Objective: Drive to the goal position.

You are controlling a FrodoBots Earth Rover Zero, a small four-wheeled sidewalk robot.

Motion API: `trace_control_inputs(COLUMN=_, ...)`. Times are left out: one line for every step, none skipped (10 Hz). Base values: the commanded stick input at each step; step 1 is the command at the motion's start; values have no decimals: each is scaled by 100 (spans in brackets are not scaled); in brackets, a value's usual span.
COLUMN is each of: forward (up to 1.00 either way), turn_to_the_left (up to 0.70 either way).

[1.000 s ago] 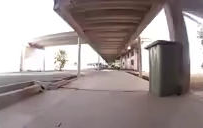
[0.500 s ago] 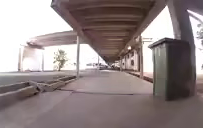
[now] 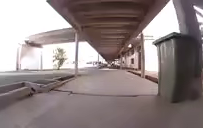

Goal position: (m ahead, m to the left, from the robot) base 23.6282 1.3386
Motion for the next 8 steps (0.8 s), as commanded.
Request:
trace_control_inputs(forward=50, turn_to_the_left=0)
trace_control_inputs(forward=50, turn_to_the_left=0)
trace_control_inputs(forward=50, turn_to_the_left=0)
trace_control_inputs(forward=50, turn_to_the_left=0)
trace_control_inputs(forward=50, turn_to_the_left=0)
trace_control_inputs(forward=50, turn_to_the_left=0)
trace_control_inputs(forward=50, turn_to_the_left=0)
trace_control_inputs(forward=50, turn_to_the_left=0)
